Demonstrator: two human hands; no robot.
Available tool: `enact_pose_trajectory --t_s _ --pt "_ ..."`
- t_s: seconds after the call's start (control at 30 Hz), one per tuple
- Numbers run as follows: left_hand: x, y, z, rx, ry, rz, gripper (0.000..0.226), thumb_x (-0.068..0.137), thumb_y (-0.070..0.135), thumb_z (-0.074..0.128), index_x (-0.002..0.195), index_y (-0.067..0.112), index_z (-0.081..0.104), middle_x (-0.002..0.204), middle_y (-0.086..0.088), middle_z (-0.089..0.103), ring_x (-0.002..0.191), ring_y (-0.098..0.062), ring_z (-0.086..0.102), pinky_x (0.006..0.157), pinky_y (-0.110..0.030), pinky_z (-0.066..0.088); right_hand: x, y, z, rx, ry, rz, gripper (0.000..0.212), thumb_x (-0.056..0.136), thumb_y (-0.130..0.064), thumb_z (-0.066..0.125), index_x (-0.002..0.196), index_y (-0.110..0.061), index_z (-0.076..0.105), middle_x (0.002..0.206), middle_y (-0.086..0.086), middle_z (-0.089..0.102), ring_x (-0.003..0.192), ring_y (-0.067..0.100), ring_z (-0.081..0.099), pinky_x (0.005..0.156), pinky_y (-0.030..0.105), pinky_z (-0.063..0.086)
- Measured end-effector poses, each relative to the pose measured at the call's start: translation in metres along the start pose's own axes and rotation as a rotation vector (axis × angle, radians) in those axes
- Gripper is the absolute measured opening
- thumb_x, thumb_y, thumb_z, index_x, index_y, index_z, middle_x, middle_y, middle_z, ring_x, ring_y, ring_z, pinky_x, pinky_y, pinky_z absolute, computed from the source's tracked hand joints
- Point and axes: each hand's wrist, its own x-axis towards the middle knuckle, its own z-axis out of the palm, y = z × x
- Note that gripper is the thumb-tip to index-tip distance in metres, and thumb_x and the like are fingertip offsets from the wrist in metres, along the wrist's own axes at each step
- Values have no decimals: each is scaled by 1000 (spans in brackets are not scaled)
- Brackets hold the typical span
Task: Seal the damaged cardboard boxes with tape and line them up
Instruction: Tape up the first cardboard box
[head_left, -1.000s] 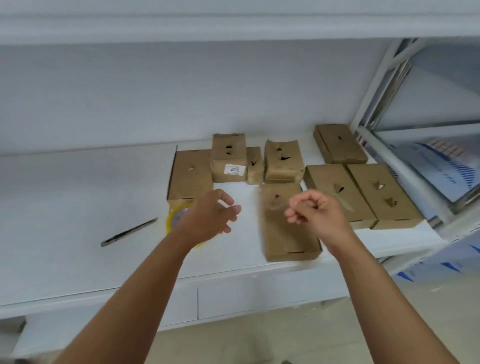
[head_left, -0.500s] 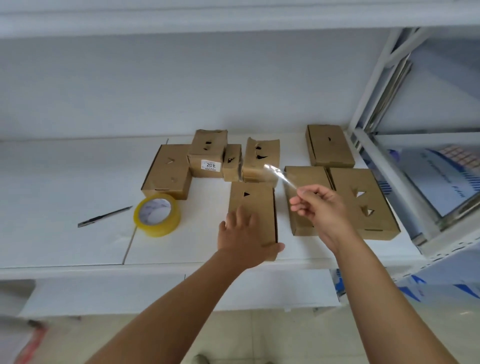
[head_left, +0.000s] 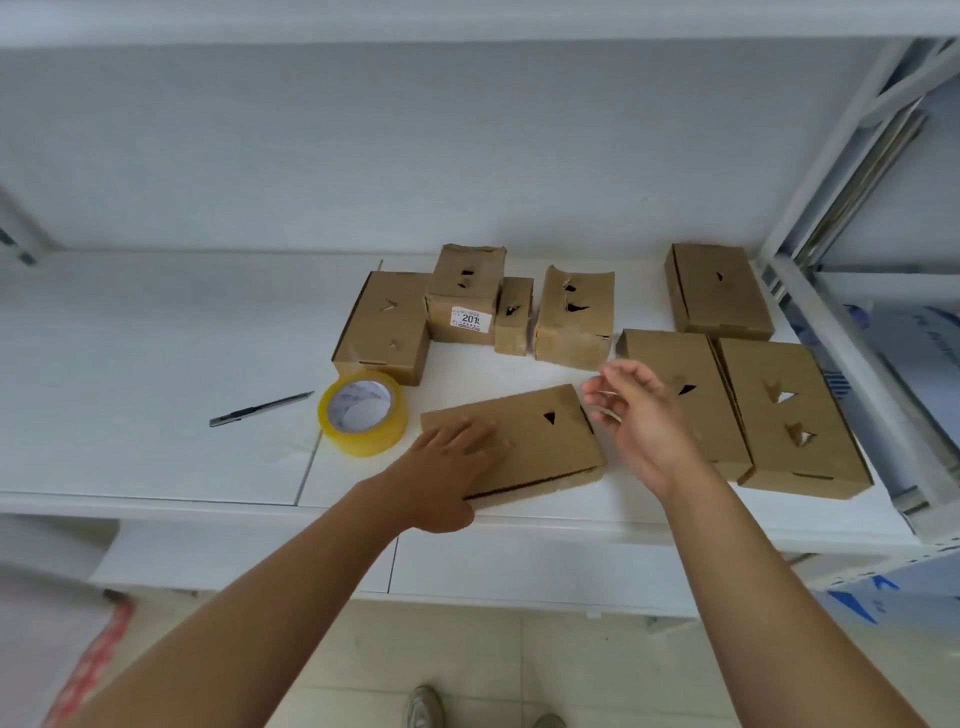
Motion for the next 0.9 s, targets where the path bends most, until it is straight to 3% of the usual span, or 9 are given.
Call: enact_pose_trajectory --t_s 0.17,0.27,0.37,0.43,0.5,0.6,0.67,0.8,0.9 --pt "2 -13 -1 -91 25 53 87 80 3 51 157 28 17 166 6 3 152 -20 -7 124 -42 8 2 9 6 112 -9 21 12 97 -23 59 85 -26 63 97 5 74 94 18 70 82 30 49" --pt "6 -15 1 -151 67 93 81 80 1 50 154 23 25 165 4 10 153 -23 -5 123 -47 10 0 15 0 17 19 -19 12 98 -28 57 87 -28 63 108 5 74 107 22 69 89 33 48" --pt "11 -16 4 -201 128 104 70 83 15 53 150 18 32 162 2 20 152 -25 3 122 -50 14 -2 26 3 -232 42 -79 9 102 -34 49 100 -28 55 109 0 74 108 17 68 93 32 48" --pt "14 -13 8 -168 191 96 68 86 33 53 150 19 34 158 1 28 150 -27 11 121 -50 17 -3 33 6 -403 60 -104 4 103 -34 46 105 -37 47 106 -3 74 104 5 65 89 21 44" --pt "17 -9 13 -69 286 110 65 88 46 51 147 21 41 152 -1 37 145 -29 22 119 -48 20 -2 40 9 -579 64 -127 17 102 -29 46 107 -44 39 105 -7 72 96 -10 60 78 7 39" --pt "18 -6 21 12 379 124 61 91 55 48 142 22 48 146 -3 44 140 -32 33 116 -51 23 -3 49 7 -752 41 -160 31 102 -18 46 117 -41 32 101 -20 70 96 -18 54 77 8 37" --pt "18 -8 24 -2 389 118 61 93 56 47 144 23 46 148 -3 44 142 -33 31 116 -53 22 -6 52 5 -797 26 -191 40 100 -13 47 119 -43 29 101 -23 69 101 -15 55 83 10 36" --pt "19 -8 25 -39 325 88 62 95 54 47 149 26 39 155 0 35 147 -33 20 119 -53 15 -13 53 2 -907 -14 -239 60 99 -13 45 107 -68 24 108 -25 65 112 -15 52 85 11 37" --pt "20 -7 25 -42 292 67 62 96 54 46 151 28 34 158 1 28 150 -32 14 120 -54 11 -15 57 0 -971 -43 -278 56 99 -11 45 114 -62 25 117 -19 64 110 -22 48 77 5 39"
